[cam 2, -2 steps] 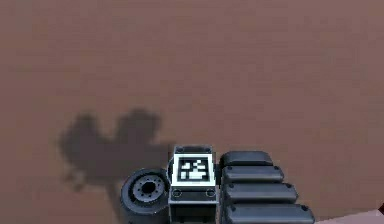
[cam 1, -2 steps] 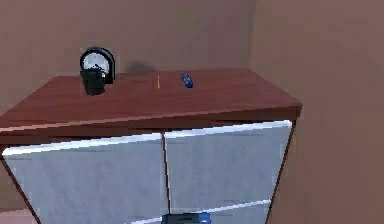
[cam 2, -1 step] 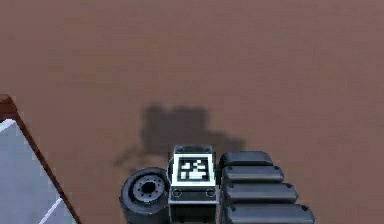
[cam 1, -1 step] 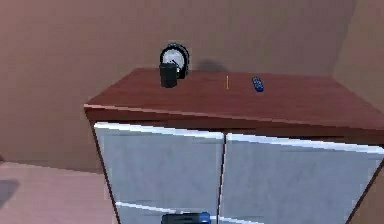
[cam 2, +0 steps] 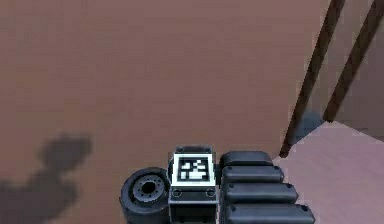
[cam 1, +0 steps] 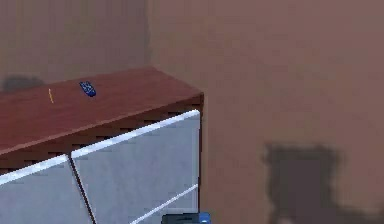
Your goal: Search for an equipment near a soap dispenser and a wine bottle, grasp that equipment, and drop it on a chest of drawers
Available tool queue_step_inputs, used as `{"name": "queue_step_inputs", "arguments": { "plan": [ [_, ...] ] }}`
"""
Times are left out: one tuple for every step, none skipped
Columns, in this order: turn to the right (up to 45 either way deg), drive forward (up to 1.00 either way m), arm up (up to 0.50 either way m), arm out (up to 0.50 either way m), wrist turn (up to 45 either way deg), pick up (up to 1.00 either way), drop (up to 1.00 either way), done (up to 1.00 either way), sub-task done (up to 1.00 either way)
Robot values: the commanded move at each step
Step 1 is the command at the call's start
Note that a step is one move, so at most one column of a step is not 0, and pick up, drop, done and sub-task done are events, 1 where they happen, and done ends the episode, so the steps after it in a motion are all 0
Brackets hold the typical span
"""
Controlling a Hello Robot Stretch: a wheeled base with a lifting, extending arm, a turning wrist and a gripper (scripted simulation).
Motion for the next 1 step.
{"name": "queue_step_inputs", "arguments": {
  "plan": [
    [45.0,0.00,0.00,0.00,0.0,0.00,0.00,0.00,0.00]
  ]
}}
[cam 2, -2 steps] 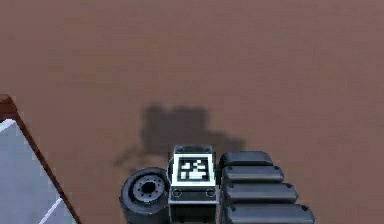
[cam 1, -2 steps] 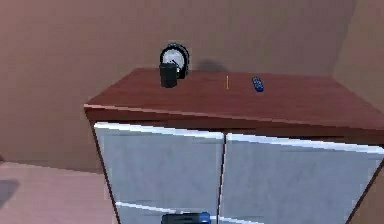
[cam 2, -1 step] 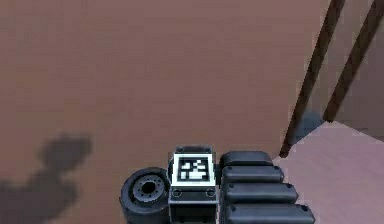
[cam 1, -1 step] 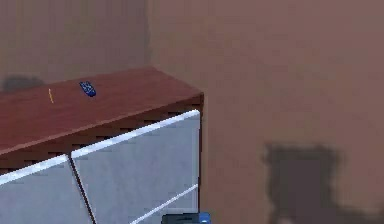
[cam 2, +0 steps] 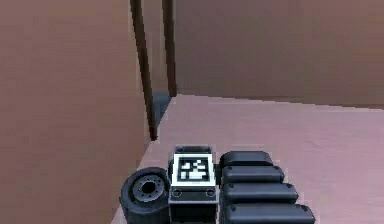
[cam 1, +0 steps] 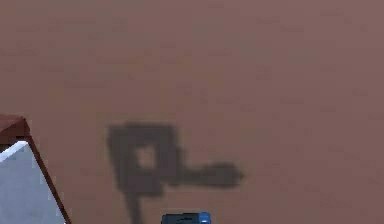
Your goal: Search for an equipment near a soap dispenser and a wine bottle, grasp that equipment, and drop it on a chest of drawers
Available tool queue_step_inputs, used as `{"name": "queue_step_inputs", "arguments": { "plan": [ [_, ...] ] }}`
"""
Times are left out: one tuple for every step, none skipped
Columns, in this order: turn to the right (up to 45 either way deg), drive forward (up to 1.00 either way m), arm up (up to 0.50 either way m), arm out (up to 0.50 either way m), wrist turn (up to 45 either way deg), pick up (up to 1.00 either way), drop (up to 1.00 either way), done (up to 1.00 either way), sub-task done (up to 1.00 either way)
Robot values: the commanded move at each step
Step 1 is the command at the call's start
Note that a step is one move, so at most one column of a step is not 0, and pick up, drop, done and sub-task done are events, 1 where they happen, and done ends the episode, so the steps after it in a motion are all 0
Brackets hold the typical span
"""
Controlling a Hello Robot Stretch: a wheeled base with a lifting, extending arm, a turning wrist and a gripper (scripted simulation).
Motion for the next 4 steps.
{"name": "queue_step_inputs", "arguments": {
  "plan": [
    [21.0,0.00,0.00,0.00,0.0,0.00,0.00,0.00,0.00],
    [-45.0,0.00,0.00,0.00,0.0,0.00,0.00,0.00,0.00],
    [-45.0,0.00,0.00,0.00,0.0,0.00,0.00,0.00,0.00],
    [-21.0,0.00,0.00,0.00,0.0,0.00,0.00,0.00,0.00]
  ]
}}
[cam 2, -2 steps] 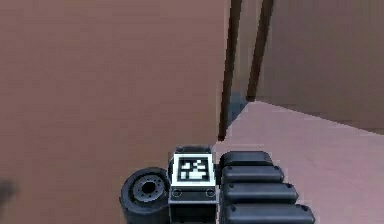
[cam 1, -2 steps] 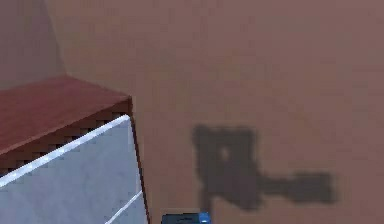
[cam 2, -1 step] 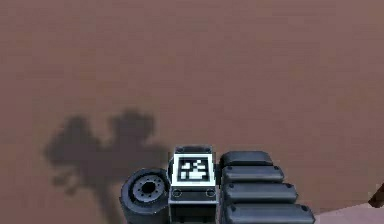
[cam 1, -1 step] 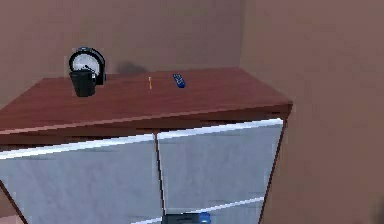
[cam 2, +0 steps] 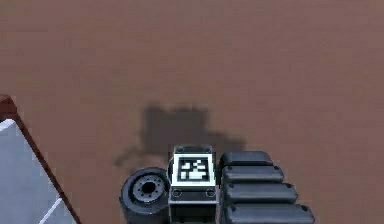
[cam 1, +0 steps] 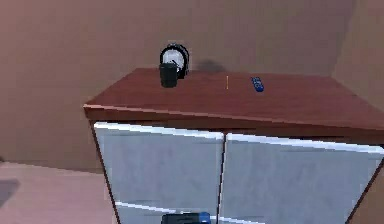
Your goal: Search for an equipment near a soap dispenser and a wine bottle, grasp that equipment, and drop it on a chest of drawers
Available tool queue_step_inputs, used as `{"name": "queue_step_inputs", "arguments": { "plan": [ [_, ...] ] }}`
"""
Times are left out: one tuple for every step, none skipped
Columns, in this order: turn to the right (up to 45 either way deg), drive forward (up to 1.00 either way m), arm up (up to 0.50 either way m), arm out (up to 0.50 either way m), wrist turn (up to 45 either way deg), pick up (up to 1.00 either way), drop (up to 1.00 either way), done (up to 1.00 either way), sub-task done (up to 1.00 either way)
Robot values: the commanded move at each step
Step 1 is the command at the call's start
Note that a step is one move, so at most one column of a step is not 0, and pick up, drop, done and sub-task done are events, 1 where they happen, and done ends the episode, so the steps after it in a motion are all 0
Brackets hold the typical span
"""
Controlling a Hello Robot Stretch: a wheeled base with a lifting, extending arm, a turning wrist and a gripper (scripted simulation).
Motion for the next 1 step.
{"name": "queue_step_inputs", "arguments": {
  "plan": [
    [45.0,0.00,0.00,0.00,0.0,0.00,0.00,0.00,0.00]
  ]
}}
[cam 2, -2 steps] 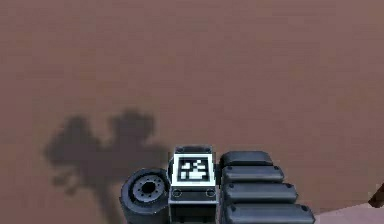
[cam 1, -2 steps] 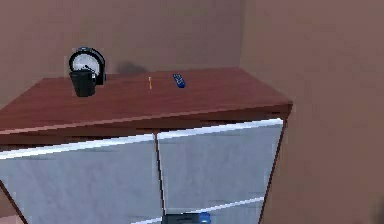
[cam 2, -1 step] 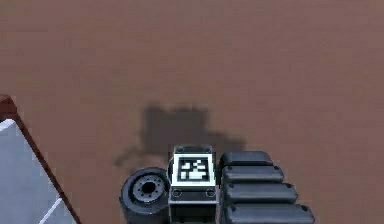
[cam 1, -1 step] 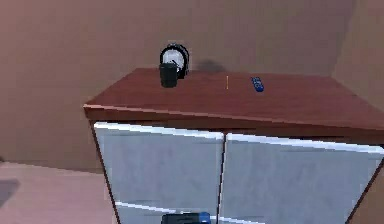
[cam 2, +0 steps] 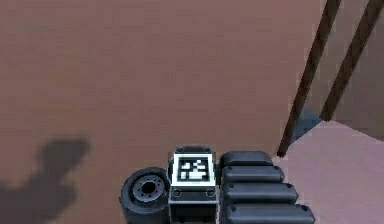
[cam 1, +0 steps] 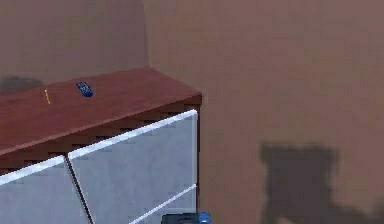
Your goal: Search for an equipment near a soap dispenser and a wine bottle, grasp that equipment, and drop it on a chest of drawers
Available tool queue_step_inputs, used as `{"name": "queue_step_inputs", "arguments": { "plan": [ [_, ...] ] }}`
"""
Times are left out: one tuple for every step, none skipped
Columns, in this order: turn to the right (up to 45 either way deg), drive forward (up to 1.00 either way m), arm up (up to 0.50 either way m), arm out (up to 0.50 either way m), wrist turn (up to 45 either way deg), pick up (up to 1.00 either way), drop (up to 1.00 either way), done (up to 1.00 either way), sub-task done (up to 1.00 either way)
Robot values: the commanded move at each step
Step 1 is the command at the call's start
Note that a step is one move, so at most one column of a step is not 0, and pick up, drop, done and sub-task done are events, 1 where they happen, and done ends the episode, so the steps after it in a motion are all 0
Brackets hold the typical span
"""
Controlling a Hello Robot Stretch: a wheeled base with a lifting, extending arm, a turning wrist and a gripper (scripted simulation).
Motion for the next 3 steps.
{"name": "queue_step_inputs", "arguments": {
  "plan": [
    [45.0,0.00,0.00,0.00,0.0,0.00,0.00,0.00,0.00],
    [21.0,0.00,0.00,0.00,0.0,0.00,0.00,0.00,0.00],
    [-45.0,0.00,0.00,0.00,0.0,0.00,0.00,0.00,0.00]
  ]
}}
